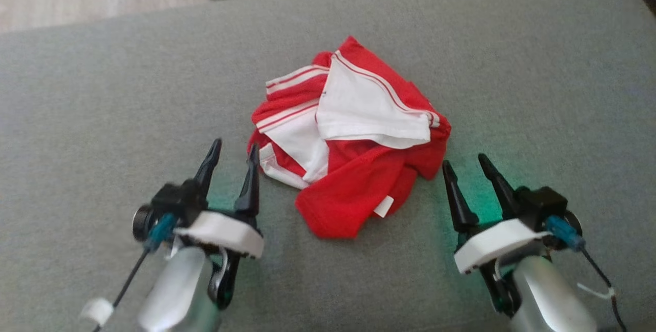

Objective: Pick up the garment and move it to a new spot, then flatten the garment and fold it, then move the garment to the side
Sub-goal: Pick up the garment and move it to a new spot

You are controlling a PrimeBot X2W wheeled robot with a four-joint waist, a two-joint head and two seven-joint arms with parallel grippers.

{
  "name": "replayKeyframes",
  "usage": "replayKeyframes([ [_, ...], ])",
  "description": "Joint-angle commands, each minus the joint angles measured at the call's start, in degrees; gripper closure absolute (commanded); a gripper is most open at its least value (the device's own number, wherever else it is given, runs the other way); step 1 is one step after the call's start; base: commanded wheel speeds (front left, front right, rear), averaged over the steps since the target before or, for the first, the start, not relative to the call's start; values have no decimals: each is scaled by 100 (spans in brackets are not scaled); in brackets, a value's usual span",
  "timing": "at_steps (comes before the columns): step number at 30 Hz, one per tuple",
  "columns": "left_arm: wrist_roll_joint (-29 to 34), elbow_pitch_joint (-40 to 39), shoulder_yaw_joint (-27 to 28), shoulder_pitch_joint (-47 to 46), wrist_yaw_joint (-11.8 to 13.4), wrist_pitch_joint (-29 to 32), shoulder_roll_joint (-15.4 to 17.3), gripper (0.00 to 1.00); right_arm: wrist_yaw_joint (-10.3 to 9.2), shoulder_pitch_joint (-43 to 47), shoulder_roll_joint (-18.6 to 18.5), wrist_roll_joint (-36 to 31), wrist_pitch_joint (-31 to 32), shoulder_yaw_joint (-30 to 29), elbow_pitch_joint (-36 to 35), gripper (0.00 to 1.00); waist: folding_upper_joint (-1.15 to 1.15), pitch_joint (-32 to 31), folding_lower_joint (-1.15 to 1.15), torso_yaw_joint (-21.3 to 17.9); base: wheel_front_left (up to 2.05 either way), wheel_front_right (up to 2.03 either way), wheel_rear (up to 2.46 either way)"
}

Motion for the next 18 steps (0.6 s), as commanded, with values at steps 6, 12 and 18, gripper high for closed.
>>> replayKeyframes([
  [6, -110, 838, -177, -791, -84, -47, 25, 0, -4, -341, 18, 105, -21, 267, -160, 0, 0, 369, -1, -320, 0, 0, 0],
  [12, -67, 1776, -467, -1152, -43, -47, 25, 0, -4, -385, 13, 141, -21, 259, -128, 0, 0, 491, -1, -414, 0, 0, 0],
  [18, -92, 2161, -773, -1197, -62, -47, 25, 100, -4, -367, 14, 185, -21, 273, -97, 0, 0, 441, -1, -334, 0, 0, 0],
])
